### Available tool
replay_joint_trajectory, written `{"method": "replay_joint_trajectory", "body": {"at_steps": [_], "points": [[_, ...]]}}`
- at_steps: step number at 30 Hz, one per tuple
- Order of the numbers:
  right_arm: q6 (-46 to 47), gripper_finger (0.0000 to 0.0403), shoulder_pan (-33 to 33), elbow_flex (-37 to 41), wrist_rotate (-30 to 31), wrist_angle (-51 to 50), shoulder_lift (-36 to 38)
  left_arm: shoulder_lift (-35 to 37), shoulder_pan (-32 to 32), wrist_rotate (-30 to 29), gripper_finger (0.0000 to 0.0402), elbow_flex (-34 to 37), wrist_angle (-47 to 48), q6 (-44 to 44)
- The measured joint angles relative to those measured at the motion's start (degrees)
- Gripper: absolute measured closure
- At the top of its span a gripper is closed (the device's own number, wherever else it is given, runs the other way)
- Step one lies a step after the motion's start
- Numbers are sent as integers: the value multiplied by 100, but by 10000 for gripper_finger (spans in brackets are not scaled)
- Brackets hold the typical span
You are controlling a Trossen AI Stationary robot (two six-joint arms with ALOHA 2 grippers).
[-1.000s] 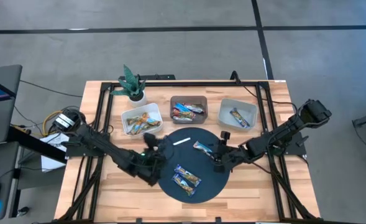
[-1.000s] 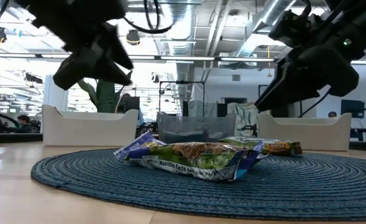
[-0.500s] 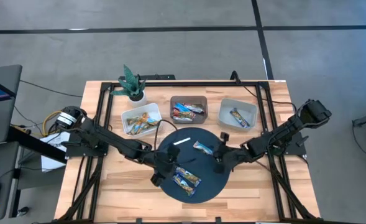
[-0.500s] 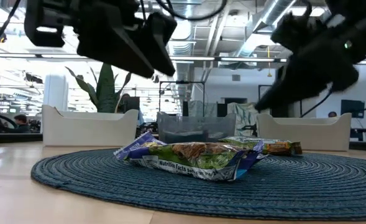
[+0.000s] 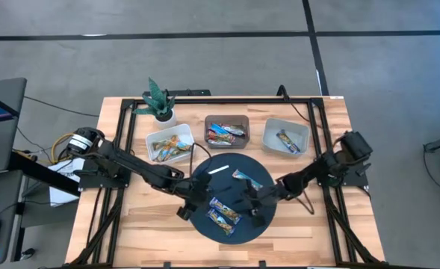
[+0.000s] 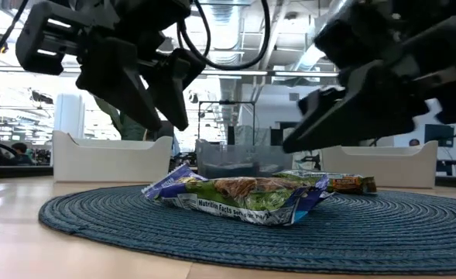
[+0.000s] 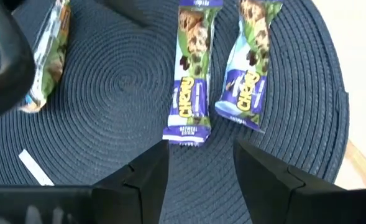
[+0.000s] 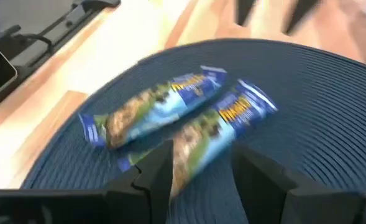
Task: Pick and place Granola Bars by type
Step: Put the top purple granola bar into the gray bin
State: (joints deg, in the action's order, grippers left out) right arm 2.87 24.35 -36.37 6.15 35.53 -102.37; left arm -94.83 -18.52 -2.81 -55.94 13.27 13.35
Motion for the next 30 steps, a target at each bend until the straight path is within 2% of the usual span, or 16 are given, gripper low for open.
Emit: {"method": "replay_joint_trajectory", "body": {"at_steps": [5,17,21,30], "points": [[-124,235,-136,-585,-448,-447,-306,0,134,-7,228,2,180,-186],[666,155,-276,-1162,-477,-1492,-443,-2,398,-93,228,273,337,-658],[726,152,-272,-1359,-468,-1702,-596,-2,448,-184,228,273,567,-938],[742,153,-272,-1689,-496,-2282,-853,0,452,-238,228,291,528,-989]]}}
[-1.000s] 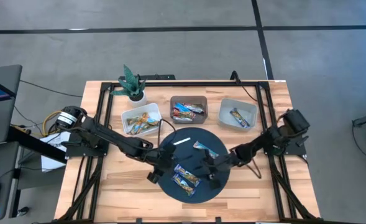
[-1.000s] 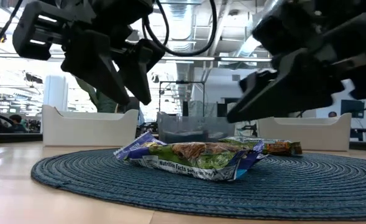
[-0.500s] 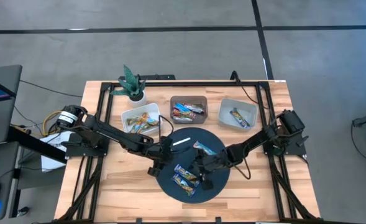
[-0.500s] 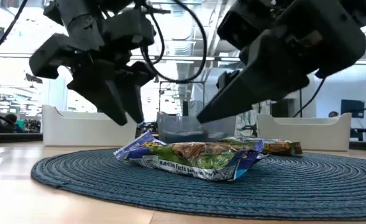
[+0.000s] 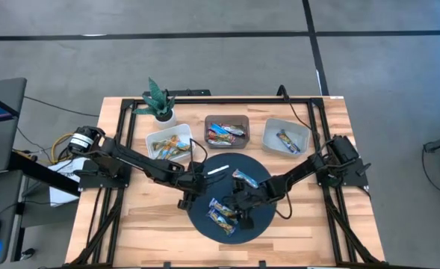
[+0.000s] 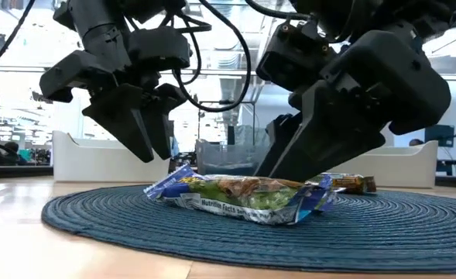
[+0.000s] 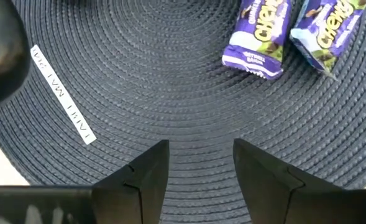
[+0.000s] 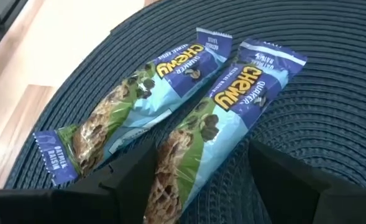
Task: Pick and place Granola Bars by type
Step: Put the top purple granola bar into the gray bin
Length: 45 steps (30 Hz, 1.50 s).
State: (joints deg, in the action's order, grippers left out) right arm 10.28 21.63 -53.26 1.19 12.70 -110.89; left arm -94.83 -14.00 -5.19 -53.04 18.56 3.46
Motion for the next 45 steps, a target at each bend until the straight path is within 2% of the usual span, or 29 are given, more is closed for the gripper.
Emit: {"method": "replay_joint_trajectory", "body": {"at_steps": [7,13,21,26,36,45], "points": [[-26,162,0,-131,26,-283,28,0,134,22,228,283,-154,-137],[-36,201,-3,-141,37,-267,28,0,439,343,228,479,-335,-370],[-85,249,-9,-143,36,-273,28,0,872,317,228,752,-446,-780],[-84,274,-41,-150,39,-327,31,9,969,134,228,831,-566,-835],[-189,321,-39,-215,40,-379,33,9,968,129,228,833,-567,-835],[-437,334,35,-712,221,-1380,205,9,966,131,228,835,-565,-833]]}}
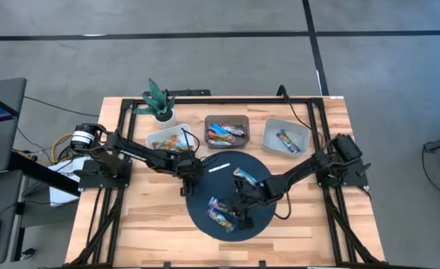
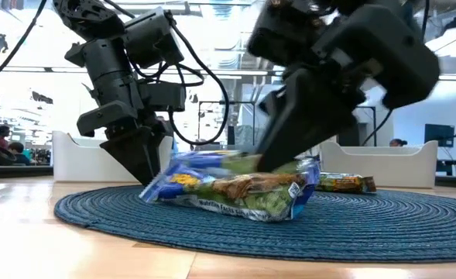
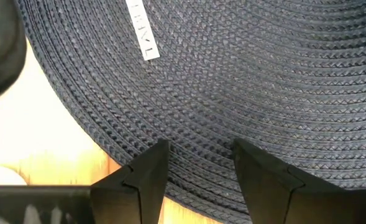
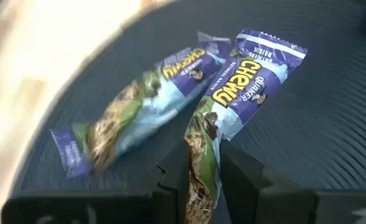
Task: Pick and place Granola Bars by type
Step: Put the top purple granola bar into the gray bin
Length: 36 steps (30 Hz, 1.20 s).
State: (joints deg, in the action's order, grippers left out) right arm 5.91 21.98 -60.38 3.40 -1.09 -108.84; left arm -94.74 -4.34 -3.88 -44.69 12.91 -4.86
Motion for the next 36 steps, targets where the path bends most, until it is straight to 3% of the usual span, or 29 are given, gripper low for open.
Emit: {"method": "replay_joint_trajectory", "body": {"at_steps": [8,18,28,36], "points": [[207,334,227,-68,1304,-1280,824,-2,0,4,228,2,4,-21],[2015,334,324,-42,3262,-4969,2086,-4,0,5,228,2,-12,-24],[2756,334,-334,-38,3614,-7467,2447,-7,0,7,228,2,-26,-26],[2513,334,-1208,-37,3590,-7623,2446,-7,0,7,228,2,-33,-26]]}}
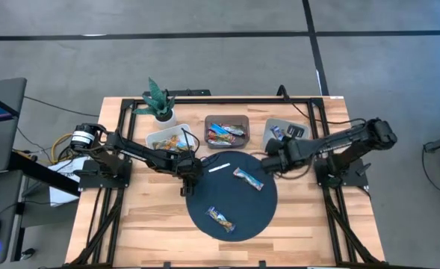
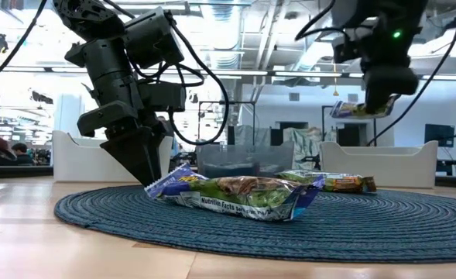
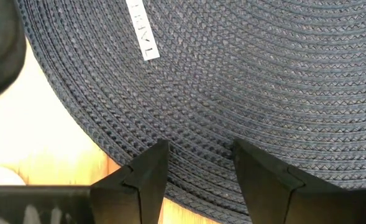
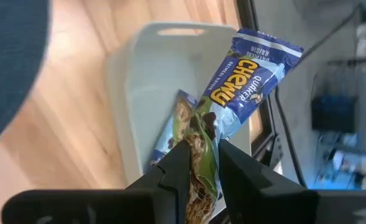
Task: Pick and place Granola Bars by type
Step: Put the top purple granola bar into the gray bin
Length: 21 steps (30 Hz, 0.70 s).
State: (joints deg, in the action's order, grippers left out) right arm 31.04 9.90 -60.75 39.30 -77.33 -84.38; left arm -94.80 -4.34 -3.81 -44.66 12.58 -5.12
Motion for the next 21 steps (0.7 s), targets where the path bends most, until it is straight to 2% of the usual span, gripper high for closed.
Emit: {"method": "replay_joint_trajectory", "body": {"at_steps": [6,9,16,21], "points": [[-20,334,-868,0,-372,262,0,-2,0,0,228,0,-7,0],[-340,334,-1215,42,-489,525,0,-2,0,0,228,0,-7,0],[-1733,334,-1712,663,-937,1325,-4,-2,0,0,228,0,-6,2],[-1638,334,-1978,914,-843,1244,-4,-2,0,0,228,0,-7,2]]}}
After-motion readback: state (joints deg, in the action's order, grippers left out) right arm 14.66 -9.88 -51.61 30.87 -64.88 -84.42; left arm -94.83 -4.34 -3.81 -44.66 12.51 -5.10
